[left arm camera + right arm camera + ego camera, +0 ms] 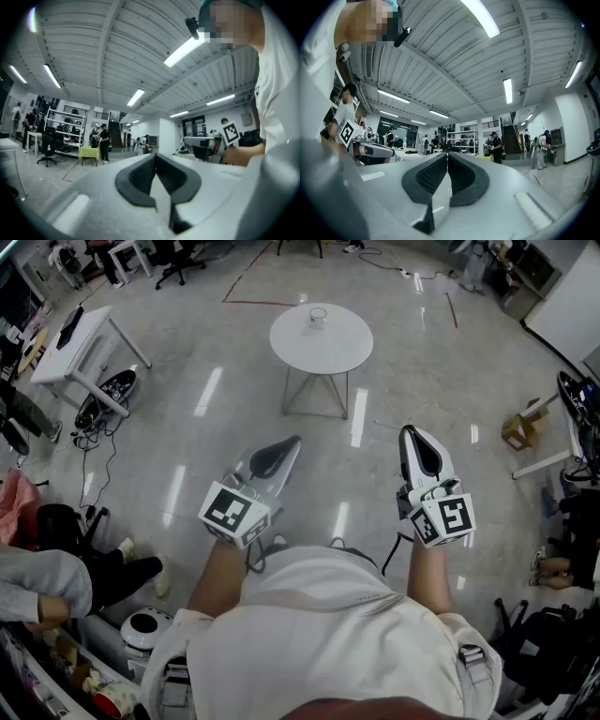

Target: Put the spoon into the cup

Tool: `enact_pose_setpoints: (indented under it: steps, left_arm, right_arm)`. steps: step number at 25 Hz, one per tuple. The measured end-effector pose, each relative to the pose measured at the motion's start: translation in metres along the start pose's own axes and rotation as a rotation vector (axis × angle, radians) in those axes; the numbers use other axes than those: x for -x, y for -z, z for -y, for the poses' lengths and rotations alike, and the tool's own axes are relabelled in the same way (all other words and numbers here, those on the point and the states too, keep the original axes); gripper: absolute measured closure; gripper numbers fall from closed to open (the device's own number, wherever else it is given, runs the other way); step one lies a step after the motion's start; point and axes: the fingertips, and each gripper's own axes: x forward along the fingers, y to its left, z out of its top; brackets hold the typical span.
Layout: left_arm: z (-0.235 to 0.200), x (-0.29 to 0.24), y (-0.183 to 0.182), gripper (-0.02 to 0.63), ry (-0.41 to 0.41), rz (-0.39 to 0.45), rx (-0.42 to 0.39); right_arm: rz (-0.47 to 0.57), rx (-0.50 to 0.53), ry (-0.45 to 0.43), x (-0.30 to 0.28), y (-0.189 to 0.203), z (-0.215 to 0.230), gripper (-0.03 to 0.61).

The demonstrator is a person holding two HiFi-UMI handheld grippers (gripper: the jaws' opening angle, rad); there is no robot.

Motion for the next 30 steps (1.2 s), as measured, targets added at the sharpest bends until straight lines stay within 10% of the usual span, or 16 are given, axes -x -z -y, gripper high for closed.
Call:
enact_pose_setpoints:
  steps: [30]
  left_arm:
    - [-0.081, 0.036, 0.015, 0.614, 0.014, 0.006, 0.046]
  right_arm:
    - [-0.01, 0.024, 0.027, -0.071, 0.009, -0.046, 0.568]
